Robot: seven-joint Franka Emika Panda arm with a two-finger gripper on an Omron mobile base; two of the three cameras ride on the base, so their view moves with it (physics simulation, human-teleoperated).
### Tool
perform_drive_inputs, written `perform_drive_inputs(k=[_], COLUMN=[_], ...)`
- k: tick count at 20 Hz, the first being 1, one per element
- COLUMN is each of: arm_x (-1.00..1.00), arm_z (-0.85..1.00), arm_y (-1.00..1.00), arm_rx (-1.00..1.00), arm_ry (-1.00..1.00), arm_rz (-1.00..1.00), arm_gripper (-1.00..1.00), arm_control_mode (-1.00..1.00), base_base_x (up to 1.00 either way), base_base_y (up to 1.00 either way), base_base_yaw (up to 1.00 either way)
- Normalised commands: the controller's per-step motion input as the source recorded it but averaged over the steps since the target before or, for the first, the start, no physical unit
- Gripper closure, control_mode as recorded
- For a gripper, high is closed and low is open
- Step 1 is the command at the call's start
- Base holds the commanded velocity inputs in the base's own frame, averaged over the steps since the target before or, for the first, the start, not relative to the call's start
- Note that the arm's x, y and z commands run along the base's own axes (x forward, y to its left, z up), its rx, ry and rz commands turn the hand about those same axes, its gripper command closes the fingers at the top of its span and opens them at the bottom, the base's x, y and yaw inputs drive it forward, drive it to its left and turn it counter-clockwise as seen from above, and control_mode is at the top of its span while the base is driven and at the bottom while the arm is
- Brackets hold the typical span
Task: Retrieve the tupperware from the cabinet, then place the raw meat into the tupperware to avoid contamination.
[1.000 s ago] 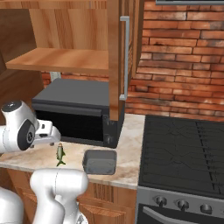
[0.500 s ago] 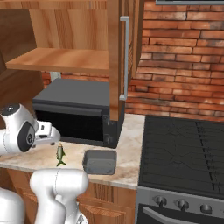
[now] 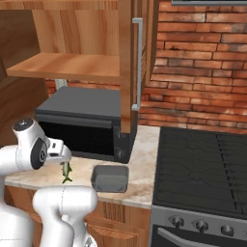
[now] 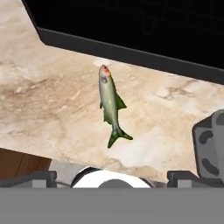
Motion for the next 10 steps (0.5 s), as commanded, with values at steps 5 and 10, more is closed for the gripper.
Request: perform_drive_inputs(k=[5, 10], arm_x=[0.1, 0.15], arm_z=[-0.48, -0.4], arm_y=[-0.04, 0.0], arm_rx=[0.07, 0.06], arm_ry=[0.0, -0.01], arm_rz=[0.0, 0.0], arm_gripper=[-1.0, -1.0], arm_control_mode=[-1.0, -1.0], base_base_x=[0.0, 0.0], base_base_y=[0.0, 0.0], base_base_yaw=[0.0, 0.0])
